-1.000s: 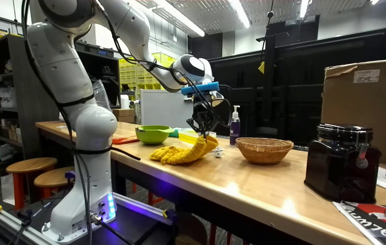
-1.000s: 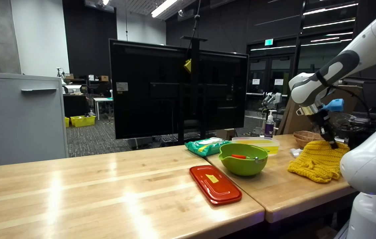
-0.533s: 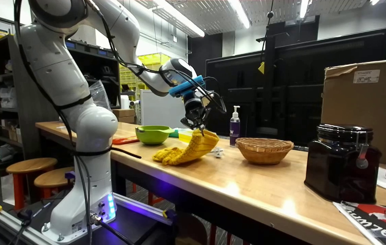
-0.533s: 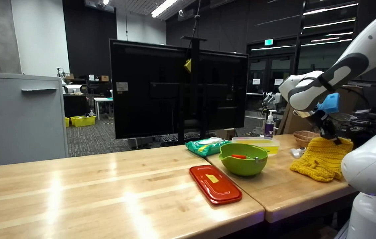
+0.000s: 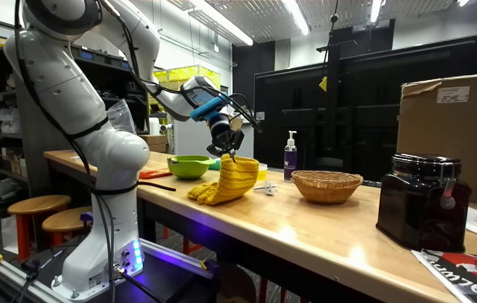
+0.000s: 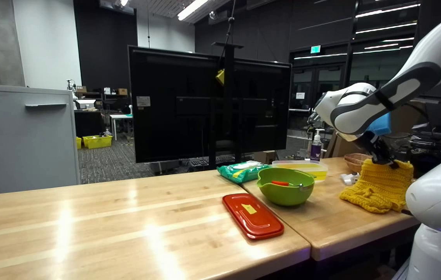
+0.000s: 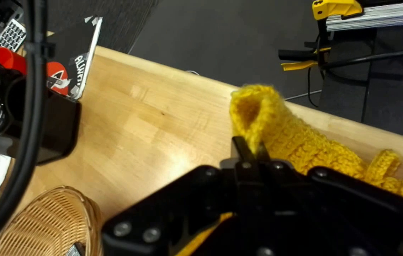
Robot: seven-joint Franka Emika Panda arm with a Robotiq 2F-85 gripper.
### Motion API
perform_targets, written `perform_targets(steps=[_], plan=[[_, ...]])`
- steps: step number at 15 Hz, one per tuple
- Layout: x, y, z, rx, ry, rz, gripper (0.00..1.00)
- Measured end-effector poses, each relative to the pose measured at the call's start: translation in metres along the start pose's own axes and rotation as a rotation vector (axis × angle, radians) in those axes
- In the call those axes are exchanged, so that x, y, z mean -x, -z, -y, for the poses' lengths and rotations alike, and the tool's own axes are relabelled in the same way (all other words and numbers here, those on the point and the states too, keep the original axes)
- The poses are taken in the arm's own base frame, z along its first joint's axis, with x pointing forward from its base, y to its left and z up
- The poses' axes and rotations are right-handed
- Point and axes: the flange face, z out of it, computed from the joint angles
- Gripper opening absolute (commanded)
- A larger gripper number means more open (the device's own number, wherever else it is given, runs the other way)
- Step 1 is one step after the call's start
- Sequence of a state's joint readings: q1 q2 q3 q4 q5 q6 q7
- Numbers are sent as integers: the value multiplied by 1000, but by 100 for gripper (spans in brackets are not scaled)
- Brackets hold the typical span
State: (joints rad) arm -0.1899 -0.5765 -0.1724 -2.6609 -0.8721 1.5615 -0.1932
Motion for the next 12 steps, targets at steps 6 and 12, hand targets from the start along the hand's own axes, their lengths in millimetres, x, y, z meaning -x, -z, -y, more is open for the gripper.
perform_targets(steps=[6,12], plan=[[1,17,42,97,34,33,1],[-3,30,77,198,67,50,1]])
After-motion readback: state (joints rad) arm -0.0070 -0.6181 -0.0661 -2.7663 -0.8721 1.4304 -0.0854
